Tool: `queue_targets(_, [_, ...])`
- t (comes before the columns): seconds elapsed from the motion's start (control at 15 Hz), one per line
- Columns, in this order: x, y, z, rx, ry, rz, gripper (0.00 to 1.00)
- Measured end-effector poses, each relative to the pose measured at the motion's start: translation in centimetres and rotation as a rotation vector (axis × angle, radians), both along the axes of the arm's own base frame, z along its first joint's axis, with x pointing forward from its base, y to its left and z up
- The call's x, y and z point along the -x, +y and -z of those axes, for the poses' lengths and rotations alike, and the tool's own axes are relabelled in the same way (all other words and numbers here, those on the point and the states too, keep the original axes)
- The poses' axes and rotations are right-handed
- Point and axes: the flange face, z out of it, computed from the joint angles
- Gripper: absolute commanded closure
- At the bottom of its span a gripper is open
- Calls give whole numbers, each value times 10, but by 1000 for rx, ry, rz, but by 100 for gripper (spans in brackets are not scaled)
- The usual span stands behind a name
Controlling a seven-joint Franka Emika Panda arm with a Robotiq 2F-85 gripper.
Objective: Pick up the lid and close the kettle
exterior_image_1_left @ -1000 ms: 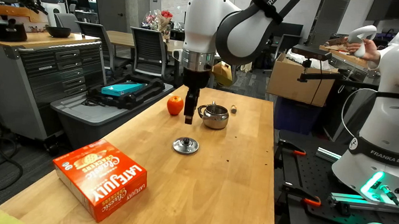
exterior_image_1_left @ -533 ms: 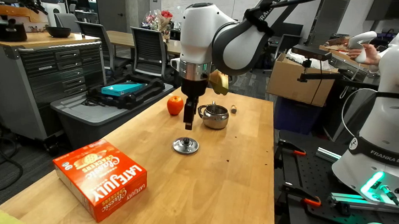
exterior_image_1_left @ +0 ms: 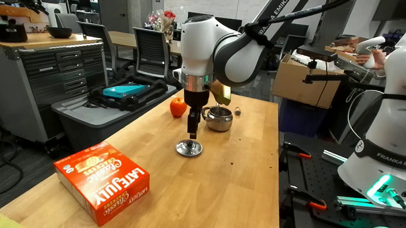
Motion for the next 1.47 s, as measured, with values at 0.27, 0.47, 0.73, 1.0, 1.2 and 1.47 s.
queue_targets(0.27, [1, 4, 12, 14, 17, -12, 0])
queue_targets(0.47, [1, 7, 20, 19, 26, -23, 0])
queue_targets(0.73, [-1, 10, 27, 22, 34, -30, 0])
queue_targets(1.0, [-5, 12, 33, 25, 38, -33, 0])
queue_targets(1.2, [-8, 14, 36, 25, 38, -37, 0])
queue_targets(1.47, [-12, 16, 38, 27, 35, -39, 22])
